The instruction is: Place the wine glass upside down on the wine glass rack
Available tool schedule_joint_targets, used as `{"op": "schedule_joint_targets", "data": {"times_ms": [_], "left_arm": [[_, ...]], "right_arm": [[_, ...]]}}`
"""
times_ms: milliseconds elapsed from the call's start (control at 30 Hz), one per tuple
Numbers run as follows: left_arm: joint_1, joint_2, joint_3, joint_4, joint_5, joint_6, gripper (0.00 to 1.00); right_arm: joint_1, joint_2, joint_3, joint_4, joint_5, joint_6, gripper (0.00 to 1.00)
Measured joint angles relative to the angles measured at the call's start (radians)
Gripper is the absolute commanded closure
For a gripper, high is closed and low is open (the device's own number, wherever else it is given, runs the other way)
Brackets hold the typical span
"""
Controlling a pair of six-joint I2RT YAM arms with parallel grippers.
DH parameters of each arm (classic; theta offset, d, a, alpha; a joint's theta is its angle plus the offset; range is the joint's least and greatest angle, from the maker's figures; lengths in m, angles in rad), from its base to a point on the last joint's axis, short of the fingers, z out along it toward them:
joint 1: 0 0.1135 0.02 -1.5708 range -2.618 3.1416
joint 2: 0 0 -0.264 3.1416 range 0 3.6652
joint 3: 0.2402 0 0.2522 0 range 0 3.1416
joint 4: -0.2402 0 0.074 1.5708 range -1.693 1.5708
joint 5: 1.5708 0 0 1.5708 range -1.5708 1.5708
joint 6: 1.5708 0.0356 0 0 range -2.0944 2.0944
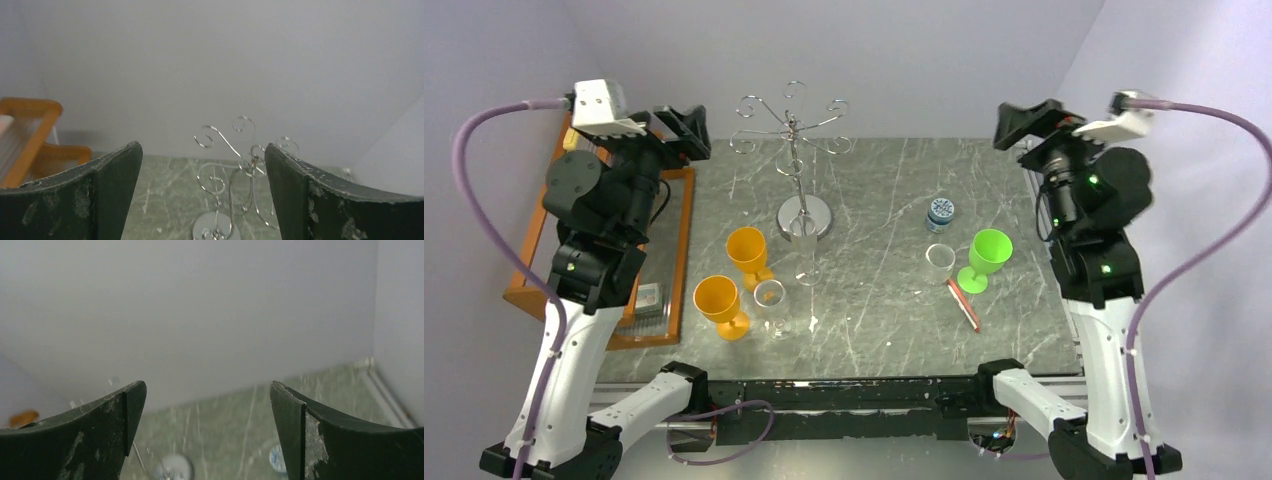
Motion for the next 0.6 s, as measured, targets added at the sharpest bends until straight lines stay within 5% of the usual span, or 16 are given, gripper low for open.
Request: {"op": "schedule_joint_targets", "data": {"times_ms": [600], "left_arm": [[0.000, -0.076, -0.302, 0.111, 0.276, -0.133, 0.03]], "right_arm": [[0.000, 0.089, -0.193, -0.374, -0.206, 0.066, 0.17]]}}
